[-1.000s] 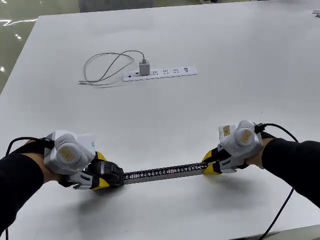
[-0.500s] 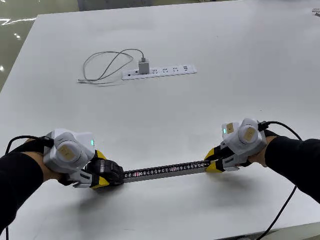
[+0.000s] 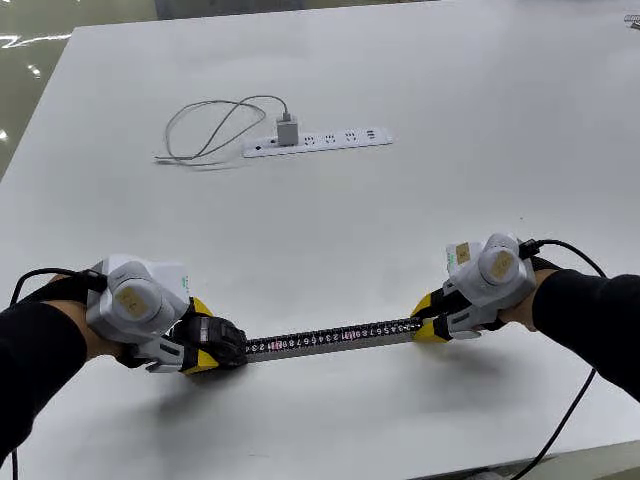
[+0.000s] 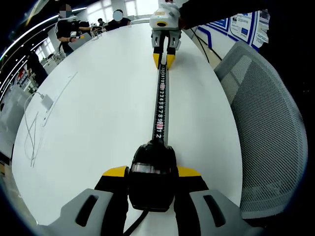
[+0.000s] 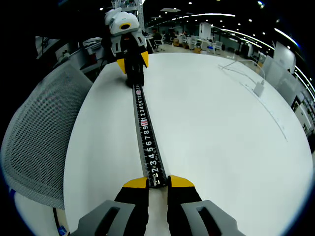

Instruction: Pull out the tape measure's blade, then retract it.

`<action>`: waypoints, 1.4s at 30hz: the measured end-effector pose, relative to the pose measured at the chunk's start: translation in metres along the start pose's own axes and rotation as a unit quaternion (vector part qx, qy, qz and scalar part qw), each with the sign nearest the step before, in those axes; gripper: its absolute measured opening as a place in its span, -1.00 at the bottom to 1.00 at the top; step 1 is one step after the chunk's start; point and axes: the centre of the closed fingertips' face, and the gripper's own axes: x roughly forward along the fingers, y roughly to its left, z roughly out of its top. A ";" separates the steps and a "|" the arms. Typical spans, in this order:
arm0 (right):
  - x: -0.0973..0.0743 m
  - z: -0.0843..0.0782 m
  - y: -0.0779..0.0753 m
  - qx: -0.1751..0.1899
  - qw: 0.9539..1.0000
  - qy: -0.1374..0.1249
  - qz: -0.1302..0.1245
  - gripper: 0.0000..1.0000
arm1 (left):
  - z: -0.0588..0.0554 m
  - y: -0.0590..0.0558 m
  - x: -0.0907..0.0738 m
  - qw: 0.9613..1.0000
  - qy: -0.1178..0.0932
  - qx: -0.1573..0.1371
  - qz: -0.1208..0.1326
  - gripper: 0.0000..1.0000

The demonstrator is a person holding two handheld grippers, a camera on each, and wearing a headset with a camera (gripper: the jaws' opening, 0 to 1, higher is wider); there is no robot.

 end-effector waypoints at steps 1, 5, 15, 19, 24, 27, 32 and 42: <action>0.000 0.000 0.000 0.001 1.000 0.000 0.000 -0.80 | 0.000 0.000 0.000 1.000 -0.002 -0.002 0.000 -0.39; 0.000 0.000 0.001 -0.001 1.000 0.000 0.000 -0.80 | 0.001 0.000 0.000 1.000 -0.005 -0.002 0.001 -0.39; 0.001 0.001 0.003 -0.024 1.000 0.015 0.002 -0.77 | 0.004 -0.002 -0.001 1.000 0.000 0.000 -0.001 -0.38; 0.002 0.001 0.003 -0.037 0.999 0.027 0.002 -0.76 | 0.005 -0.003 -0.001 1.000 0.002 0.002 -0.003 -0.38; 0.002 0.001 0.003 -0.053 0.998 0.040 0.001 -0.76 | 0.006 -0.004 -0.002 1.000 0.008 0.009 -0.008 -0.37; 0.002 0.001 0.003 -0.058 0.997 0.044 0.002 -0.76 | 0.006 -0.004 -0.002 1.000 0.010 0.013 -0.009 -0.37; 0.002 0.000 0.003 -0.059 0.997 0.048 0.002 -0.75 | 0.005 -0.003 -0.002 1.000 0.012 0.013 -0.010 -0.37; 0.001 0.000 0.003 -0.068 0.996 0.063 0.001 -0.73 | 0.003 0.000 -0.007 1.000 0.014 -0.002 -0.016 -0.38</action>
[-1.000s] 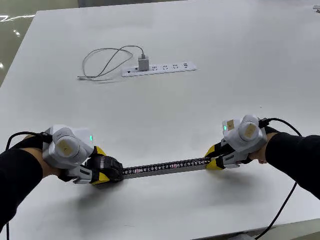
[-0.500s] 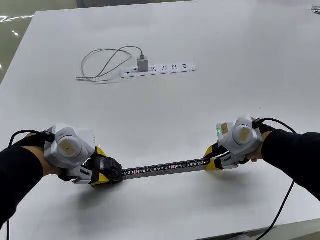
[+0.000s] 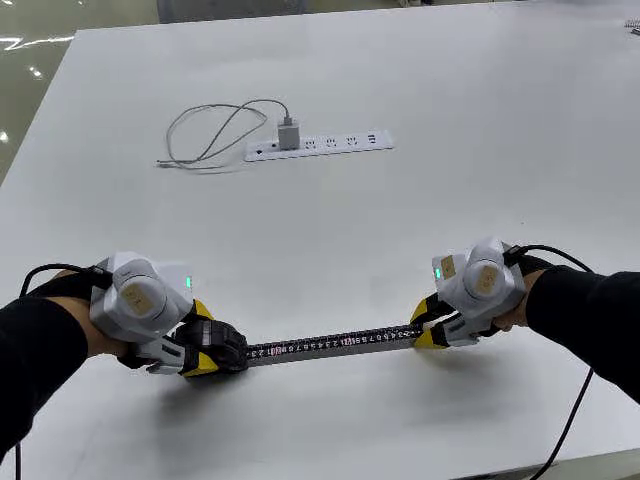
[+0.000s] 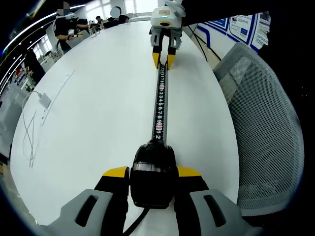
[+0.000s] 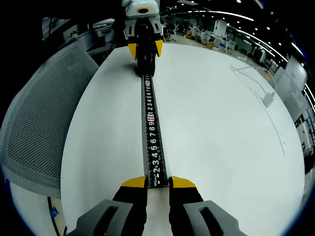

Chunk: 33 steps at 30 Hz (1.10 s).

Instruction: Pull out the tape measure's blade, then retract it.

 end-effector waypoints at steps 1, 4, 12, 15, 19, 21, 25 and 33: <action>0.000 0.000 0.000 -0.003 1.000 0.002 0.000 -0.71 | -0.001 0.000 0.000 1.000 0.001 0.000 -0.001 -0.39; -0.001 -0.001 0.001 -0.005 1.000 0.007 0.002 -0.67 | -0.001 -0.001 -0.003 1.000 0.000 -0.004 -0.004 -0.40; -0.004 -0.001 0.002 0.000 1.000 0.012 -0.001 -0.60 | -0.003 -0.003 -0.008 1.000 -0.002 -0.017 -0.008 -0.37; -0.007 0.000 0.002 0.011 1.000 0.008 -0.005 -0.53 | -0.003 -0.004 -0.010 1.000 -0.007 -0.026 -0.009 -0.29; -0.009 -0.003 0.004 0.022 1.000 0.010 -0.008 -0.47 | -0.002 -0.003 -0.012 0.999 -0.013 -0.042 -0.004 -0.12; -0.010 -0.005 0.005 0.037 0.999 0.012 -0.010 -0.45 | 0.001 -0.004 -0.013 0.999 -0.023 -0.044 -0.006 -0.10; -0.013 -0.006 0.005 0.056 0.998 0.012 -0.012 -0.44 | -0.001 0.001 -0.014 0.998 -0.023 -0.054 0.004 -0.01; -0.014 -0.004 0.005 0.073 0.997 0.003 -0.026 -0.32 | 0.003 -0.007 -0.017 0.997 -0.041 -0.064 -0.010 0.28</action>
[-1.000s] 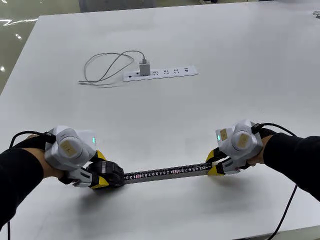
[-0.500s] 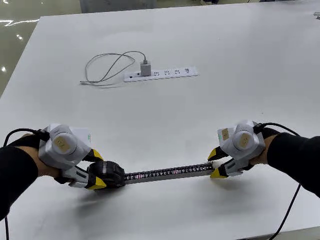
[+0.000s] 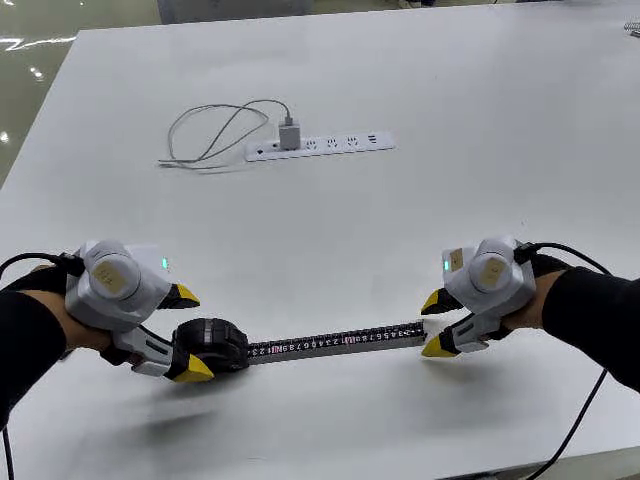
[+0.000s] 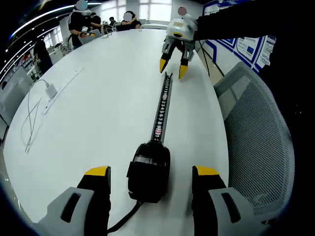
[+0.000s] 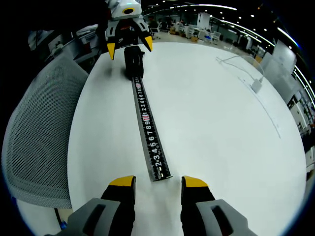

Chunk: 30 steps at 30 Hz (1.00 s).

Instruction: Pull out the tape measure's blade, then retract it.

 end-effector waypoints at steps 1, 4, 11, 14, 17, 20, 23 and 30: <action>0.000 0.000 0.000 0.001 1.000 0.000 0.000 -0.29 | 0.000 -0.001 0.000 1.000 0.000 0.000 -0.001 0.29; -0.001 0.001 0.001 -0.002 1.000 -0.002 -0.001 -0.22 | -0.002 -0.002 0.000 1.000 -0.002 -0.004 -0.003 0.33; -0.005 0.008 0.004 -0.009 1.000 -0.015 0.003 -0.15 | -0.007 -0.003 -0.003 1.000 0.000 0.003 0.004 0.53; -0.006 0.007 0.004 -0.020 1.000 -0.009 -0.002 -0.10 | -0.008 -0.006 -0.003 1.000 0.001 0.001 0.001 0.61; -0.007 0.007 0.002 -0.026 1.000 -0.005 -0.012 0.00 | -0.011 -0.007 -0.004 1.000 0.003 0.005 0.002 0.65; -0.009 0.009 0.002 -0.028 0.999 -0.007 -0.016 0.06 | -0.012 -0.007 -0.005 1.000 0.001 0.004 0.003 0.71; -0.010 0.009 0.003 -0.026 1.000 -0.007 -0.015 0.13 | -0.010 -0.006 -0.006 1.000 -0.006 0.003 0.007 0.83; -0.013 0.008 0.006 -0.014 1.000 -0.014 -0.015 0.30 | -0.007 -0.004 -0.011 0.999 -0.020 -0.019 0.019 0.97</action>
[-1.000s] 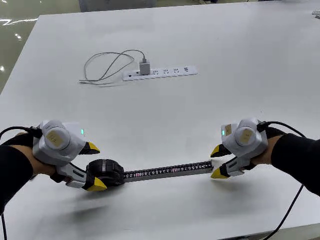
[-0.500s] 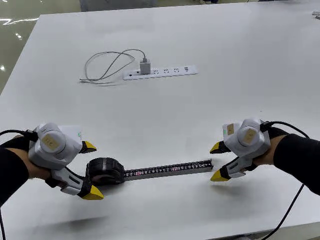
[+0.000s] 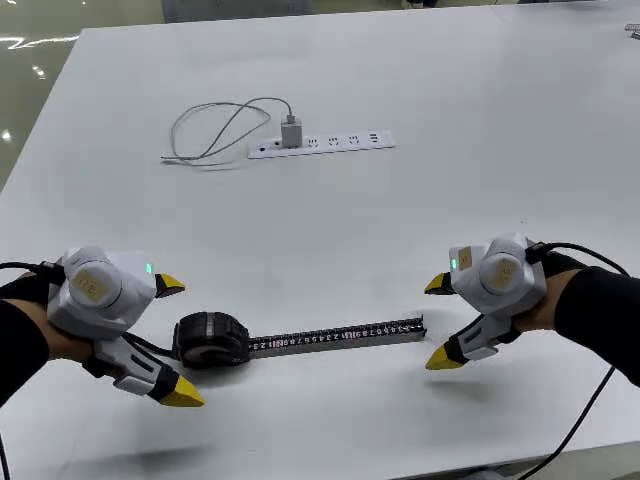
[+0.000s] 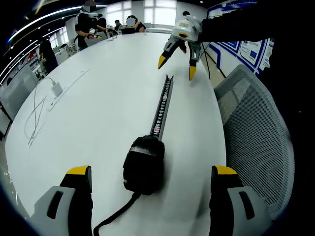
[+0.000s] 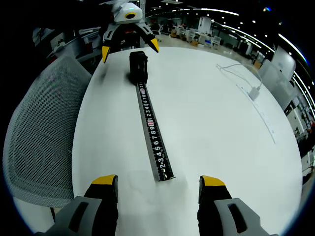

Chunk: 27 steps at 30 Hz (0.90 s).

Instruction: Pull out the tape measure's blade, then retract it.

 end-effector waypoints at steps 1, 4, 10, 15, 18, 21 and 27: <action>0.000 0.000 0.000 0.002 1.000 0.000 -0.001 0.31 | 0.000 0.000 0.000 1.000 -0.001 -0.001 0.002 0.98; -0.001 -0.002 0.000 0.009 1.000 -0.001 -0.003 0.33 | -0.002 -0.001 -0.001 1.000 -0.003 -0.005 0.004 0.98; -0.002 0.001 0.001 0.022 1.000 -0.012 -0.008 0.50 | -0.009 0.006 -0.003 0.999 -0.008 -0.028 0.033 0.98; -0.003 -0.003 0.005 0.045 0.999 -0.019 -0.008 0.56 | -0.006 0.011 -0.009 0.996 -0.047 -0.057 0.057 0.98; -0.004 -0.005 0.007 0.058 0.998 -0.028 -0.011 0.62 | -0.008 0.010 -0.011 0.991 -0.065 -0.099 0.063 0.98; -0.007 -0.008 0.007 0.067 0.997 -0.032 -0.020 0.66 | -0.017 0.010 -0.011 0.989 -0.062 -0.109 0.077 0.98; -0.014 -0.013 0.009 0.095 0.994 -0.050 -0.036 0.78 | -0.031 0.004 -0.012 0.985 -0.065 -0.132 0.090 0.98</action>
